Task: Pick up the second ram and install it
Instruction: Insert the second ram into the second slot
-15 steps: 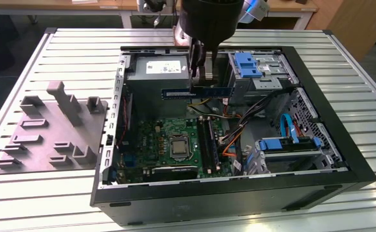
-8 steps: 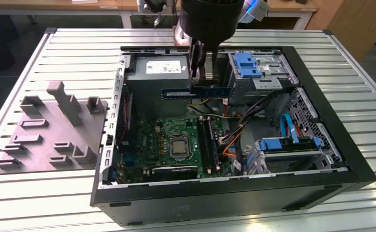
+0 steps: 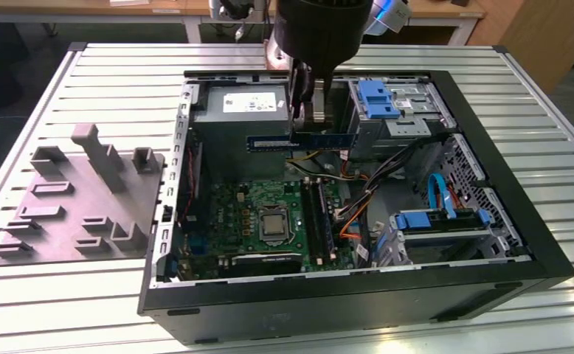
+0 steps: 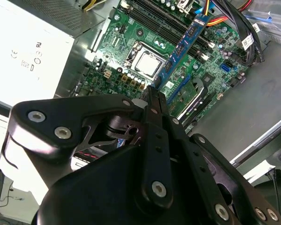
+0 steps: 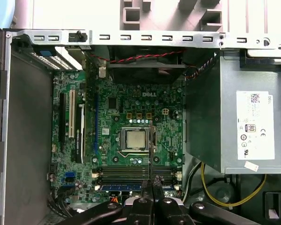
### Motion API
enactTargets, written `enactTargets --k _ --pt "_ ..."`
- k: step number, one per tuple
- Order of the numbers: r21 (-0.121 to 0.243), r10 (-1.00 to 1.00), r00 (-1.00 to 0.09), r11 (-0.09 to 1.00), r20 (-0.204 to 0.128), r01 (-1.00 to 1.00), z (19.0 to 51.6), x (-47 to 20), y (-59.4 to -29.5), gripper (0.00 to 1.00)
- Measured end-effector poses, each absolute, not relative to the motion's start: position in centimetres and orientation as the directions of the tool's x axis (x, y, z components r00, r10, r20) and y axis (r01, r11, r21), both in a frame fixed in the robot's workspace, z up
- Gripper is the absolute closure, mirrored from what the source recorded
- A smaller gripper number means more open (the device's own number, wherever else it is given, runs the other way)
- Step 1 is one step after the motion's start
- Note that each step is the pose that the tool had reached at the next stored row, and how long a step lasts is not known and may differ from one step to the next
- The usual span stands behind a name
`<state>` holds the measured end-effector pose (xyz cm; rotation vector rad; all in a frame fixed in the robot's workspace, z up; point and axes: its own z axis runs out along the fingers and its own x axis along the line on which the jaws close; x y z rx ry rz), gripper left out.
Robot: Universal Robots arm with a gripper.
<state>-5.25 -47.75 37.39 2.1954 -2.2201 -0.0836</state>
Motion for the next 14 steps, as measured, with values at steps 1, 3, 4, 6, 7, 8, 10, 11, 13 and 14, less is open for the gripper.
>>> enactTargets --k 1,3,4,6,7,8,10,11,13,14 --pt "0.051 -0.999 -0.025 0.023 -0.025 -0.998 37.36 -5.25 -47.75 0.88" --pt "0.051 -0.998 -0.061 0.060 -0.024 -0.997 37.31 -5.25 -47.75 0.88" --pt "0.051 -0.996 -0.080 0.079 -0.024 -0.996 37.27 -5.25 -47.75 0.88" --pt "0.051 -0.993 -0.115 0.114 -0.024 -0.992 37.20 -5.25 -47.75 0.88" --pt "0.051 -0.991 -0.133 0.132 -0.024 -0.990 37.17 -5.25 -47.75 0.88" --pt "0.051 -0.988 -0.151 0.150 -0.024 -0.987 37.14 -5.25 -47.75 0.88" --pt "0.051 -0.982 -0.188 0.187 -0.024 -0.981 37.08 -5.25 -47.75 0.88" --pt "0.051 -0.978 -0.206 0.204 -0.024 -0.978 37.05 -5.25 -47.75 0.88" --pt "0.051 -0.970 -0.241 0.239 -0.024 -0.970 36.99 -5.25 -47.75 0.88" --pt "0.051 -0.966 -0.258 0.257 -0.024 -0.965 36.97 -5.25 -47.75 0.88"
